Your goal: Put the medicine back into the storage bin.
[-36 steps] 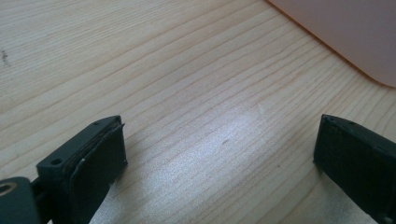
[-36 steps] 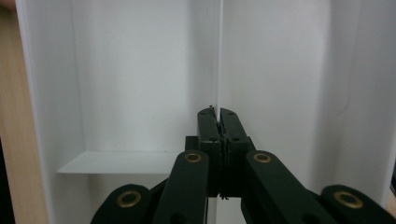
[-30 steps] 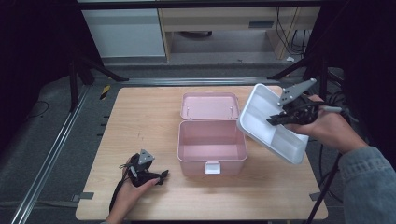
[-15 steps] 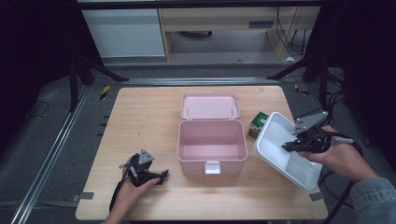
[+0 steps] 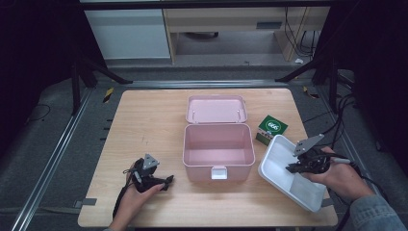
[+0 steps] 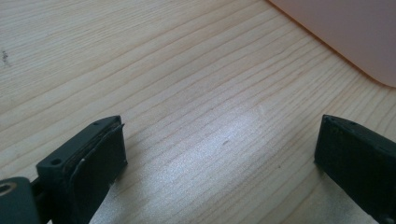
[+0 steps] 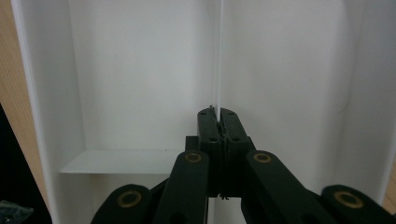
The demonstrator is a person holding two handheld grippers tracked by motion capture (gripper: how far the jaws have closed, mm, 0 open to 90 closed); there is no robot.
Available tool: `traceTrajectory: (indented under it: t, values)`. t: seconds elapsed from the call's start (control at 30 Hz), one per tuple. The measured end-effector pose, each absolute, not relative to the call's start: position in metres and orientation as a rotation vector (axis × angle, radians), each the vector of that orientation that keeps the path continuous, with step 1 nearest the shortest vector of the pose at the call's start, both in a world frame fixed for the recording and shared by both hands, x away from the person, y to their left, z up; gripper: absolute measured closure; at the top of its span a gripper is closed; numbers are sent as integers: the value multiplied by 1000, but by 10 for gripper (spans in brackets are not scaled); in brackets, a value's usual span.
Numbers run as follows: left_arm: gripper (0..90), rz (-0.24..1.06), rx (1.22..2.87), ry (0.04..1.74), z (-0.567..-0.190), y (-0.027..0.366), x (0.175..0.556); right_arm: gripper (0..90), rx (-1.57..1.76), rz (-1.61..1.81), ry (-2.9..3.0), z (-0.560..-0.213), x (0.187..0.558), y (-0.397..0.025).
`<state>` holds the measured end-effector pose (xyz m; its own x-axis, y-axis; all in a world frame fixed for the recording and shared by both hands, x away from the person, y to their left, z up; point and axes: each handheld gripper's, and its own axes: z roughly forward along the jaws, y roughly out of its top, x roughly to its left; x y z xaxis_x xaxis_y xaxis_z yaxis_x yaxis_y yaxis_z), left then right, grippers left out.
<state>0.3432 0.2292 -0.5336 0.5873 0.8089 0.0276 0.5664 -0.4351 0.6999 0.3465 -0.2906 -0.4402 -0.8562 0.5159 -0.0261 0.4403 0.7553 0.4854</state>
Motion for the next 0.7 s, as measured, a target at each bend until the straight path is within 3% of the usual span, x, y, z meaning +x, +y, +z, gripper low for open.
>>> traceTrajectory:
  t: [0.7]
  values:
    - [13,480,2162,1086,-534,229,343,896,782,559,2896,-487,369,-275]
